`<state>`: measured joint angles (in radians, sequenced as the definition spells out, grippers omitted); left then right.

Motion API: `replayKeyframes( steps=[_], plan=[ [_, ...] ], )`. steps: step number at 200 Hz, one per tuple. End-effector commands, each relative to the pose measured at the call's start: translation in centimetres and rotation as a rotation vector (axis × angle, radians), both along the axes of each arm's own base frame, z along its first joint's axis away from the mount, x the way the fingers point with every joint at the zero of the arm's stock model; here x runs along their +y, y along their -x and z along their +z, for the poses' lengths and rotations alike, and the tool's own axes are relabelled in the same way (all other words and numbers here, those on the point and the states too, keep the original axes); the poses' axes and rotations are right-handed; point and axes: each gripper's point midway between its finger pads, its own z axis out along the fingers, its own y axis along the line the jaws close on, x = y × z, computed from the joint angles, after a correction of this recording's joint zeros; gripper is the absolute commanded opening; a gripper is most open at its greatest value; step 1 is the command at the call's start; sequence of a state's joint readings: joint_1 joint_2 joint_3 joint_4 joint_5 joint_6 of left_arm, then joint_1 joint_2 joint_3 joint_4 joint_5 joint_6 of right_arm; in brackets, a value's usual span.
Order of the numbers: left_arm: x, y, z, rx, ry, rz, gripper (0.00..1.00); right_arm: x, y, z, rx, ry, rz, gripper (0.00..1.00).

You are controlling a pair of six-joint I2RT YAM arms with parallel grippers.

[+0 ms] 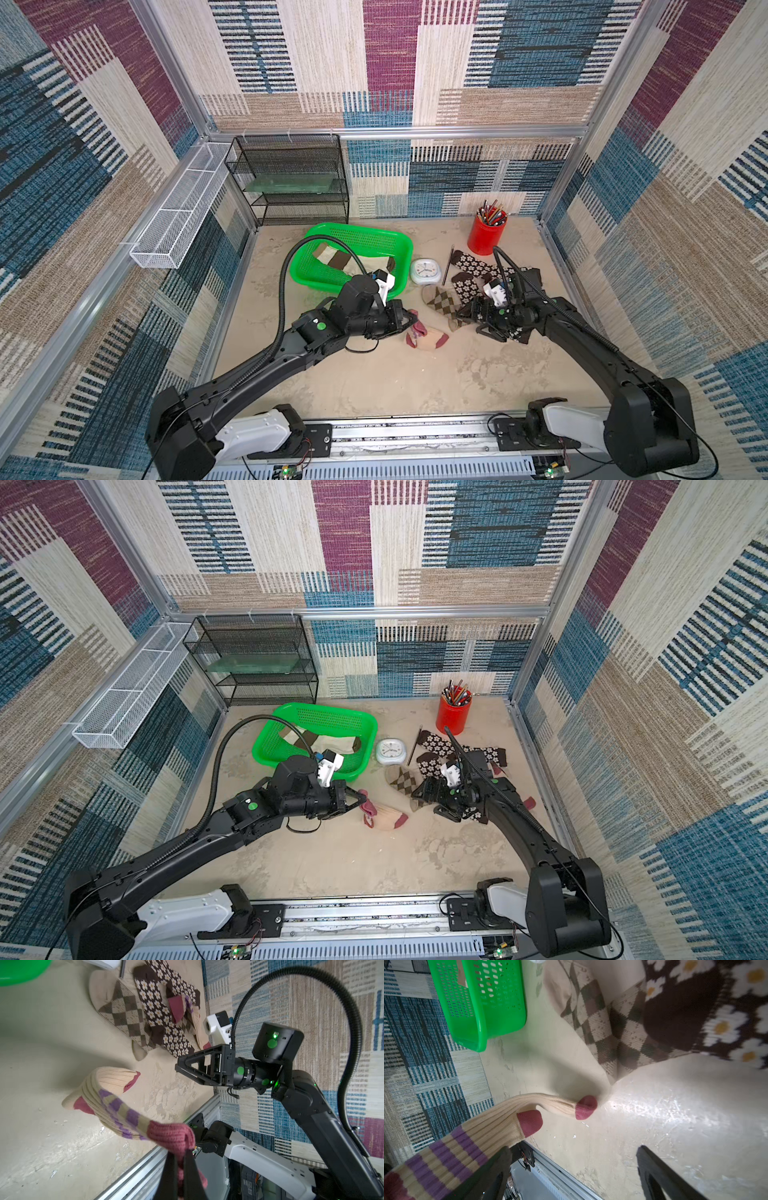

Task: Place the socks together as a pair
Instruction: Pick up the sock at the center of the board, then place the sock at the center of the board.

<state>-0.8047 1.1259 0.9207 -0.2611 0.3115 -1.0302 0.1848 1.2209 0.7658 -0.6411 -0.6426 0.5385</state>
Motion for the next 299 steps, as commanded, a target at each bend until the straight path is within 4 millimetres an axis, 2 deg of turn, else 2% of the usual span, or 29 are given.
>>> replayKeyframes(
  steps=[1, 26, 50, 73, 94, 110, 121, 134, 145, 168, 181, 198, 211, 238, 256, 277, 299],
  plan=[
    [1.3, -0.7, 0.2, -0.009, 0.041, 0.080, 0.00, 1.2, -0.7, 0.2, -0.022, 0.004, -0.012, 0.97],
    [2.6, -0.9, 0.1, -0.016, 0.047, 0.130, 0.00, 3.5, 0.1, 0.3, -0.029, -0.007, 0.062, 0.98],
    [4.4, -1.1, -0.8, -0.008, 0.011, 0.201, 0.00, 5.4, 0.9, -0.7, -0.012, 0.034, 0.127, 0.99],
    [5.9, -1.3, -0.7, -0.008, 0.056, 0.273, 0.00, 7.1, 0.8, -1.2, -0.017, 0.051, 0.155, 0.94],
    [6.7, -0.9, -0.6, -0.012, 0.020, 0.278, 0.00, 8.1, 0.4, -1.6, -0.012, 0.049, 0.154, 0.93],
    [7.0, -0.4, -1.5, 0.003, 0.006, 0.274, 0.00, 9.2, 0.2, -1.8, -0.009, 0.049, 0.173, 0.92],
    [7.7, 0.1, -2.8, 0.026, -0.014, 0.281, 0.00, 10.1, 0.1, -1.9, -0.007, 0.056, 0.199, 0.90],
    [8.6, 0.9, -4.4, 0.044, -0.030, 0.297, 0.00, 11.3, -0.1, -2.0, -0.009, 0.073, 0.223, 0.85],
    [9.9, 1.6, -6.0, 0.059, -0.061, 0.319, 0.00, 12.5, -0.2, -2.1, -0.010, 0.077, 0.247, 0.76],
    [13.2, 3.1, -8.4, 0.074, -0.117, 0.387, 0.02, 14.9, -0.2, -2.7, -0.004, 0.102, 0.280, 0.46],
    [15.0, 3.9, -9.6, 0.088, -0.141, 0.435, 0.03, 16.0, -0.2, -3.0, -0.003, 0.116, 0.282, 0.35],
    [16.9, 4.7, -11.4, 0.116, -0.166, 0.493, 0.06, 17.7, -0.4, -2.8, -0.033, 0.109, 0.283, 0.31],
    [18.0, 5.3, -12.9, 0.147, -0.183, 0.528, 0.14, 18.8, -0.8, -2.8, -0.054, 0.121, 0.291, 0.29],
    [21.0, 6.5, -15.2, 0.200, -0.271, 0.635, 0.20, 20.5, -1.5, -4.0, -0.076, 0.201, 0.309, 0.24],
    [23.0, 6.8, -15.5, 0.211, -0.320, 0.723, 0.20, 20.8, -1.9, -5.2, -0.071, 0.250, 0.311, 0.19],
    [23.4, 6.4, -15.2, 0.201, -0.328, 0.752, 0.22, 20.8, -2.5, -6.3, -0.084, 0.305, 0.301, 0.16],
    [24.4, 6.8, -15.4, 0.220, -0.380, 0.776, 0.40, 20.3, -3.1, -7.3, -0.100, 0.362, 0.281, 0.15]
  ],
)
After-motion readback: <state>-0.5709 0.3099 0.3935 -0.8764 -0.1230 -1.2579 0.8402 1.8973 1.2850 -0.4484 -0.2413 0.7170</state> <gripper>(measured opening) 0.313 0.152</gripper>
